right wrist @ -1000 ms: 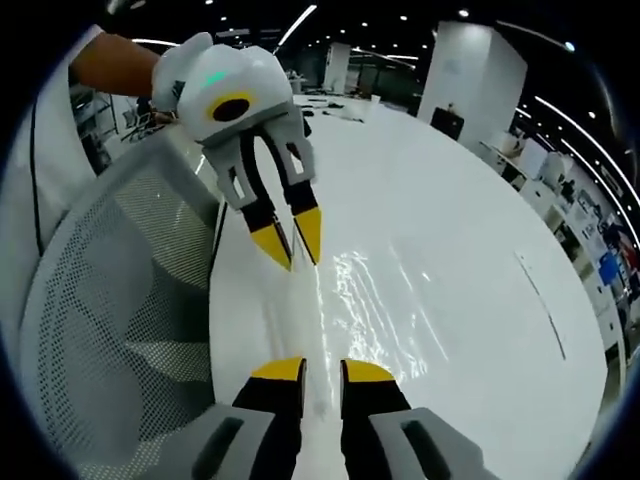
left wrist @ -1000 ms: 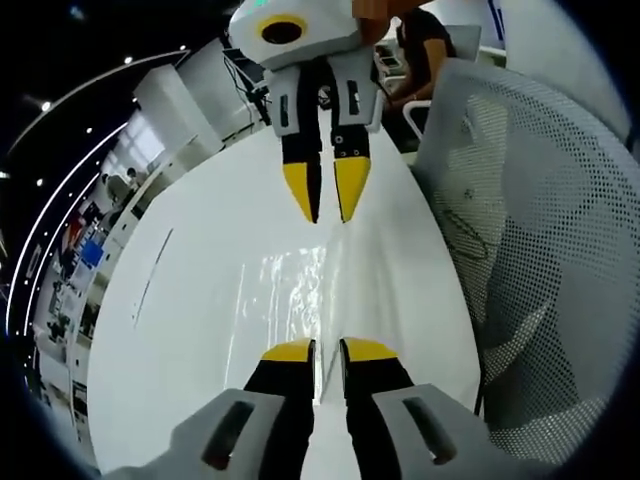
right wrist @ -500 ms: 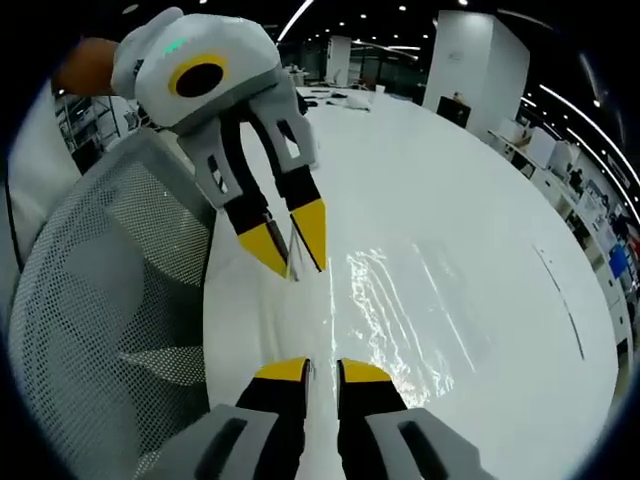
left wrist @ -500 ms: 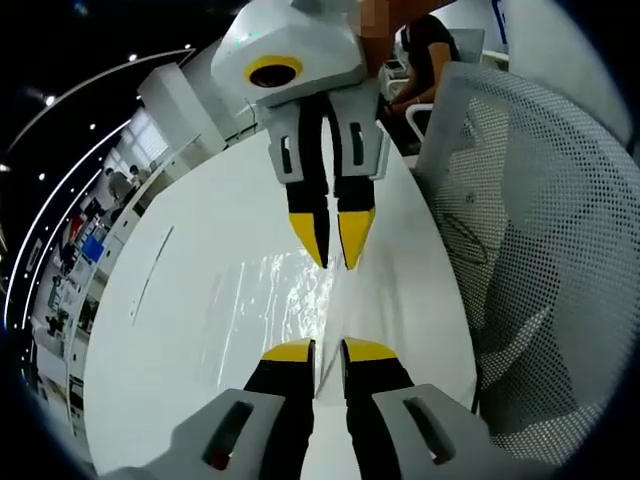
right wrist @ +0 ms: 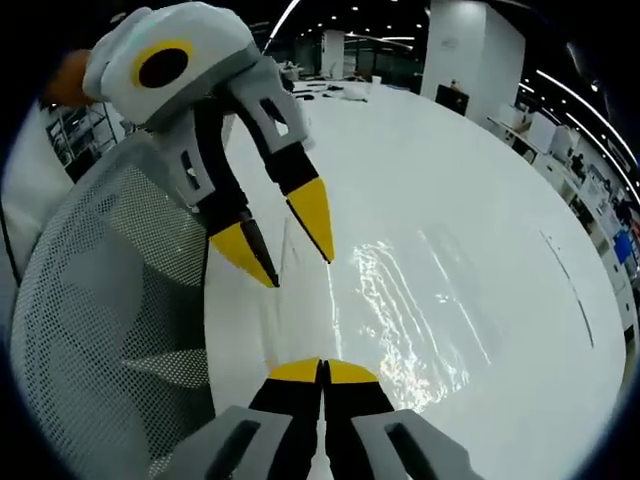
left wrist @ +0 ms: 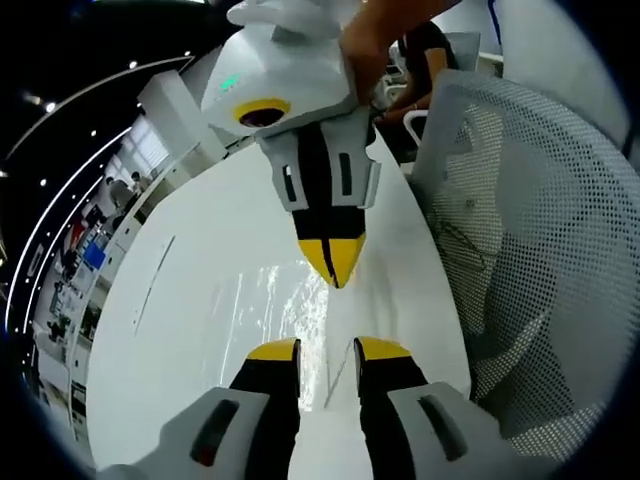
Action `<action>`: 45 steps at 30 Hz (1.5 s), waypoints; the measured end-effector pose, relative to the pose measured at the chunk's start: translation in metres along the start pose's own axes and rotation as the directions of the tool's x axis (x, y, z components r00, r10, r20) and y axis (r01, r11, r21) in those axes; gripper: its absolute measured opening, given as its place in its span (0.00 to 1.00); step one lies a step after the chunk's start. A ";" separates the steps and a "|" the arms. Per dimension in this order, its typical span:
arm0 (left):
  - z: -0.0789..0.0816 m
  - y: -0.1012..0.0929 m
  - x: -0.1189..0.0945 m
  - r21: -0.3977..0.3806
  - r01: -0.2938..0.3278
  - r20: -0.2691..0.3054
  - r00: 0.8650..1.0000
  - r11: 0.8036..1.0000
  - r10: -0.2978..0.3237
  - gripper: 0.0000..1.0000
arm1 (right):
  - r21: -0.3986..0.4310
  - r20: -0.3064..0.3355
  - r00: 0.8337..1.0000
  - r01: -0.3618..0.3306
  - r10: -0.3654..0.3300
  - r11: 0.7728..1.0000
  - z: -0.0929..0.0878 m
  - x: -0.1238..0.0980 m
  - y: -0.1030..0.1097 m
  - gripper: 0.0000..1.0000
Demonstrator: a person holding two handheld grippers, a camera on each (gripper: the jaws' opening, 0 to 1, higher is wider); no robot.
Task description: Open the resealable bag by pulling the two sides of the seal apart until the entire bag opening is separated and visibly accessible.
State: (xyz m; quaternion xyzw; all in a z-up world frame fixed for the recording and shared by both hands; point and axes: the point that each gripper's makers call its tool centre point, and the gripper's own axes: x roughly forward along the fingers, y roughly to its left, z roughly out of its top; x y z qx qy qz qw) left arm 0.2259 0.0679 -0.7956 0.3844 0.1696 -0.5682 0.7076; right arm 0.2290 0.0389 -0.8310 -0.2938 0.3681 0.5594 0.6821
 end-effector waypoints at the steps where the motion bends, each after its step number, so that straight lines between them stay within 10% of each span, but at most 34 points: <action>1: 0.001 -0.001 0.000 0.003 0.002 -0.003 1.000 1.000 -0.002 0.22 | -0.004 -0.003 1.000 0.002 -0.002 1.000 0.000 0.000 -0.001 0.00; 19: -0.003 0.002 0.012 0.089 -0.005 -0.086 0.996 0.996 0.013 0.06 | -0.083 0.078 0.992 0.101 -0.094 0.991 0.034 -0.025 -0.023 0.00; 45: 0.004 0.025 0.010 0.010 -0.052 -0.124 0.991 0.999 0.052 0.00 | -0.257 0.297 0.892 0.419 -0.342 0.871 0.085 -0.070 -0.054 0.00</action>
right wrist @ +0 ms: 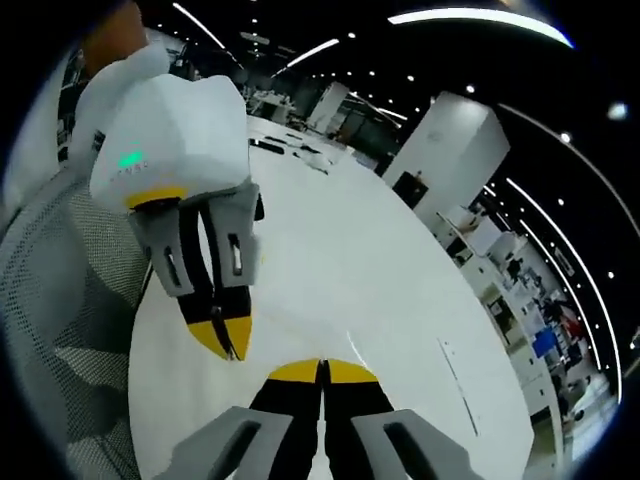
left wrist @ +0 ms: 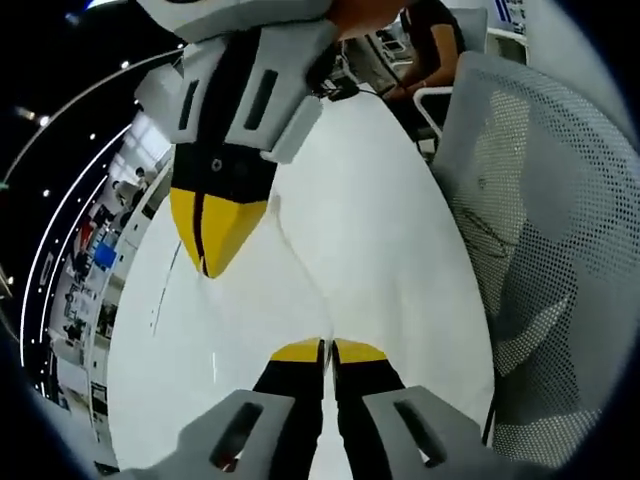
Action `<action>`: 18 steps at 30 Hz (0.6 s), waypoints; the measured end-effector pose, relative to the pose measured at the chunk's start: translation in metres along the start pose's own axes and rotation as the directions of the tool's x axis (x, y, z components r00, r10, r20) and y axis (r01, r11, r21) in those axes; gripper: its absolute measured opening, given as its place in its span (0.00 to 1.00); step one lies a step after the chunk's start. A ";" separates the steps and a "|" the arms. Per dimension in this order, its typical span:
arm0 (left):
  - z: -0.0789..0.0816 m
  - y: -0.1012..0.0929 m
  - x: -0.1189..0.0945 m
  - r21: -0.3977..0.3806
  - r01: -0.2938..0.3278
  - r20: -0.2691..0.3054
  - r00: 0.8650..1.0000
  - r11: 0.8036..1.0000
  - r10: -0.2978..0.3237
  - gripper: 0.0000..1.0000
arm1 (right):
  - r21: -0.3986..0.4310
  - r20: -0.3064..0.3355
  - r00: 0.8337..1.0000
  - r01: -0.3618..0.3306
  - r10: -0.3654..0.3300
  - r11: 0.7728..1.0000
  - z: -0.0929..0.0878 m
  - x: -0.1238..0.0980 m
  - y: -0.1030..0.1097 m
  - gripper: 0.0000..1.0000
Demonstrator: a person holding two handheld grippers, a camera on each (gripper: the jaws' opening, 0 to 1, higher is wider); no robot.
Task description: Open the resealable bag by pulling the two sides of the seal apart until the entire bag opening is separated and visibly accessible.
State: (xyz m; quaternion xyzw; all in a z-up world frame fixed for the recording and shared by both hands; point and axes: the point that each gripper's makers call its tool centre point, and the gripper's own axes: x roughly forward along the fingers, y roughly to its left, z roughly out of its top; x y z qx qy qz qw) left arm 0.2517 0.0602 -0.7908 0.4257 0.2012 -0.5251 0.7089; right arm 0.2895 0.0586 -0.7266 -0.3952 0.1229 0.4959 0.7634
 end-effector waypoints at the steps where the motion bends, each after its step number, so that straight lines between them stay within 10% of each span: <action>1: 0.001 0.001 0.000 -0.005 -0.005 0.000 1.000 1.000 0.005 0.00 | -0.006 0.004 1.000 0.007 -0.007 1.000 0.002 0.000 -0.002 0.00; 18: -0.009 0.011 -0.002 -0.064 -0.037 -0.014 0.999 0.997 0.036 0.01 | 0.018 -0.007 1.000 0.020 -0.020 1.000 -0.008 0.013 -0.008 0.00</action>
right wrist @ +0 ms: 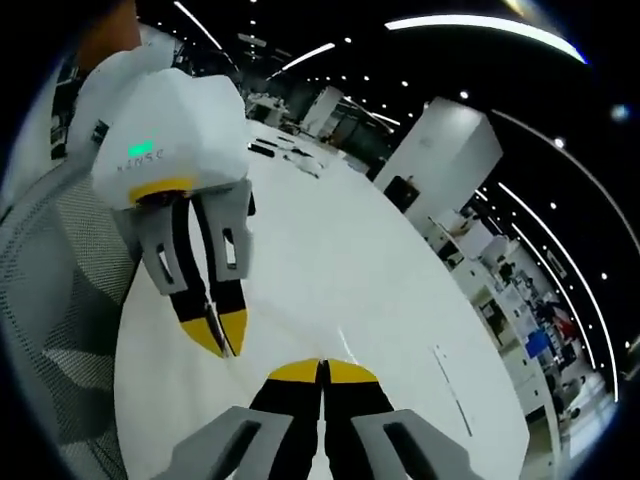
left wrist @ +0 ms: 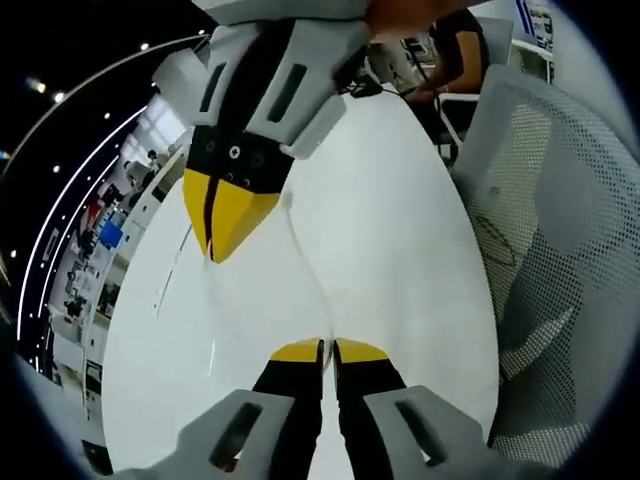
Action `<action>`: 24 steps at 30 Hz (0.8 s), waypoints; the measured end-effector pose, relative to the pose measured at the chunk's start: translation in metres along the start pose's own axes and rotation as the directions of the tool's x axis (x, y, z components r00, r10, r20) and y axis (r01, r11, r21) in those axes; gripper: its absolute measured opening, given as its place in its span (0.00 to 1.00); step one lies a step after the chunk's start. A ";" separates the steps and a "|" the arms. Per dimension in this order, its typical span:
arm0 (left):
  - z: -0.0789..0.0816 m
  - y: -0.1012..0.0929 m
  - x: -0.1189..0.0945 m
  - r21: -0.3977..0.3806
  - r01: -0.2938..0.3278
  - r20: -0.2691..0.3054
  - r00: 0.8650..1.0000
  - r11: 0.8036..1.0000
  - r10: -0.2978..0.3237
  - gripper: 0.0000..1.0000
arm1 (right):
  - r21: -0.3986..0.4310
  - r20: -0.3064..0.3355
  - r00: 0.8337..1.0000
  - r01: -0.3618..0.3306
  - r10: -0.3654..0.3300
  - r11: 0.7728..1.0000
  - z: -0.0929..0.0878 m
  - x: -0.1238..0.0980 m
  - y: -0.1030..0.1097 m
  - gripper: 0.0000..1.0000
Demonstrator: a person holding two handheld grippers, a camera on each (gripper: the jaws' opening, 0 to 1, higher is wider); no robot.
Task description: Open the resealable bag by pulling the two sides of the seal apart until the entire bag opening is separated and visibly accessible.
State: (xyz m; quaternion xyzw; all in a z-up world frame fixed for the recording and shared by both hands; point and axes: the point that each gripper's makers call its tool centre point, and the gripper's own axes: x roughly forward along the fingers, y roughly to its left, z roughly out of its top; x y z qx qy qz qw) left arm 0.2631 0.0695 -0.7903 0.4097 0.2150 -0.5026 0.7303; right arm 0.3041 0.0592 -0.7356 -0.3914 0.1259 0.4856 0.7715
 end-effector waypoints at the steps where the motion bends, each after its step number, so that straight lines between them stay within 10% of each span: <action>1: -0.001 0.000 0.000 -0.001 0.000 -0.003 1.000 1.000 0.000 0.01 | 0.011 -0.009 1.000 -0.009 0.009 1.000 -0.004 0.002 0.003 0.00; 24: 0.001 -0.003 0.001 -0.069 0.014 0.024 1.000 0.998 -0.012 0.16 | 0.158 -0.128 0.990 -0.035 0.056 0.987 -0.051 0.033 0.006 0.00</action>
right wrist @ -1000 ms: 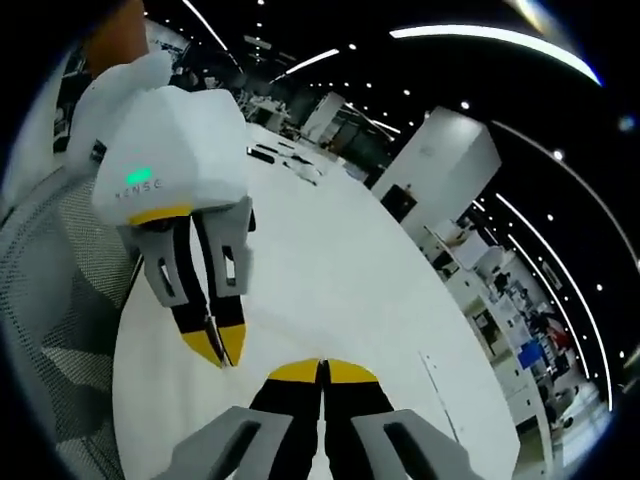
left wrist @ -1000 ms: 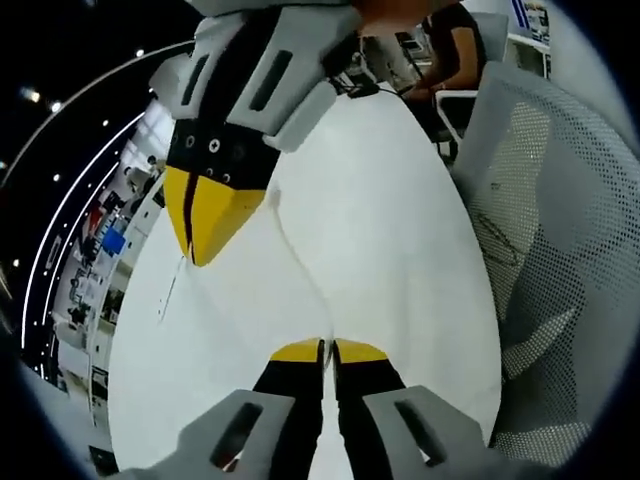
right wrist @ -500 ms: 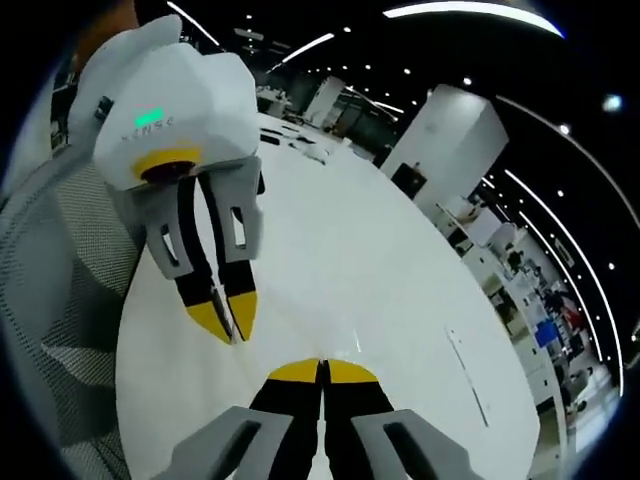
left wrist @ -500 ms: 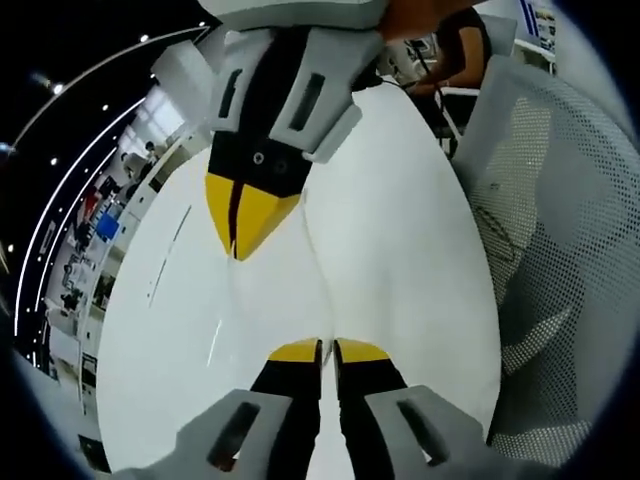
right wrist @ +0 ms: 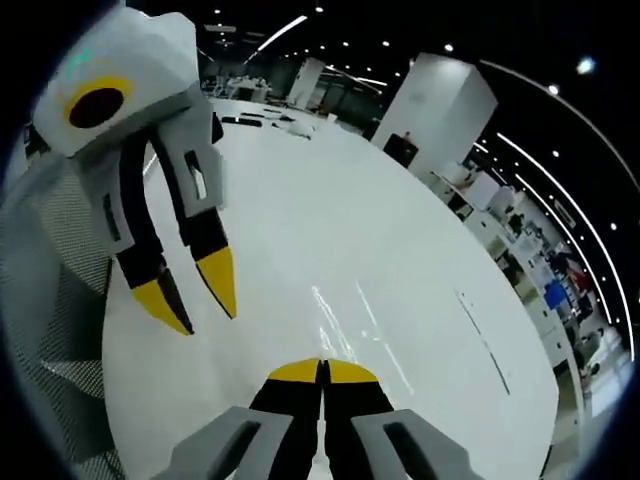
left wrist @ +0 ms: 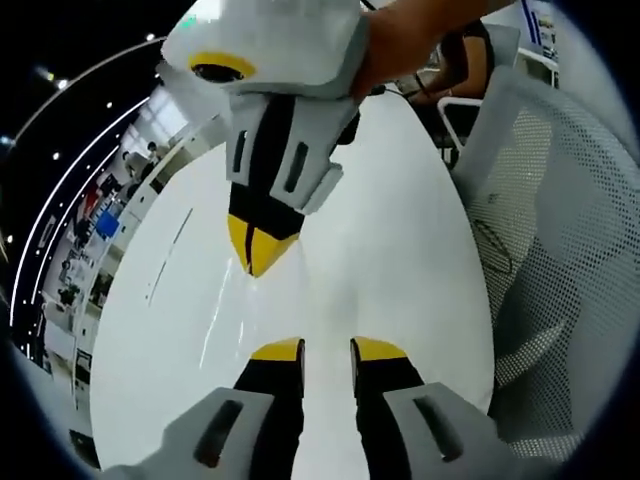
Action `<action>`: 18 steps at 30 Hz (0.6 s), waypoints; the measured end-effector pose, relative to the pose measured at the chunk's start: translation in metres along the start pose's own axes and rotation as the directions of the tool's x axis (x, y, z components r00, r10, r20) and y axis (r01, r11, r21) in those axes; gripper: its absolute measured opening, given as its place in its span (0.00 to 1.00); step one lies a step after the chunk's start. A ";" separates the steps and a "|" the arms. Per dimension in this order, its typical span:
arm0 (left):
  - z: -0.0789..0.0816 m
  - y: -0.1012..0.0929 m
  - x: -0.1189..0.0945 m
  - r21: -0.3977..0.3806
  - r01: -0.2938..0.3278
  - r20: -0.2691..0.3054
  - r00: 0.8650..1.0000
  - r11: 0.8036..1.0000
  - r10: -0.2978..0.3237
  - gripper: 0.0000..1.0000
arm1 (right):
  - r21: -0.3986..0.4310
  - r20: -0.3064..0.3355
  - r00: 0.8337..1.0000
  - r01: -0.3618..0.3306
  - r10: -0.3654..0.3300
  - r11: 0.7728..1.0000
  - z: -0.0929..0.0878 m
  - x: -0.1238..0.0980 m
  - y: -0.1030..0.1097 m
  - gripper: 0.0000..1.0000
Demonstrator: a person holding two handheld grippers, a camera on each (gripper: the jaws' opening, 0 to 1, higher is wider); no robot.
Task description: Open the resealable bag by pulling the two sides of the seal apart until the entire bag opening is separated and visibly accessible.
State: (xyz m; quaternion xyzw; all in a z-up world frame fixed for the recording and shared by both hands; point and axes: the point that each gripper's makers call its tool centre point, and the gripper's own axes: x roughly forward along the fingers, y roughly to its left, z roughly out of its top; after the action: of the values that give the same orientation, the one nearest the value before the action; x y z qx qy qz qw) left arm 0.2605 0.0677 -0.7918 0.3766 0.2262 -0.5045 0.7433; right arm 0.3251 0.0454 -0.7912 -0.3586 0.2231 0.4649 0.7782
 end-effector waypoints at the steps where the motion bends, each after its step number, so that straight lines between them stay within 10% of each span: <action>1: -0.001 0.001 -0.001 0.000 -0.006 -0.005 1.000 1.000 0.006 0.16 | 0.008 -0.003 1.000 0.003 -0.003 1.000 -0.001 0.002 -0.001 0.00; 18: -0.029 0.000 -0.013 -0.053 -0.023 -0.032 0.999 0.998 0.022 0.16 | -0.018 -0.100 0.995 -0.022 0.020 1.000 -0.031 0.026 -0.012 0.00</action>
State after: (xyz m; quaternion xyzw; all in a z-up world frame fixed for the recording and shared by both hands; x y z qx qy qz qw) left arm 0.2567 0.0978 -0.8003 0.3671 0.2471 -0.4839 0.7550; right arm 0.3476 0.0325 -0.8243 -0.3863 0.2612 0.4566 0.7577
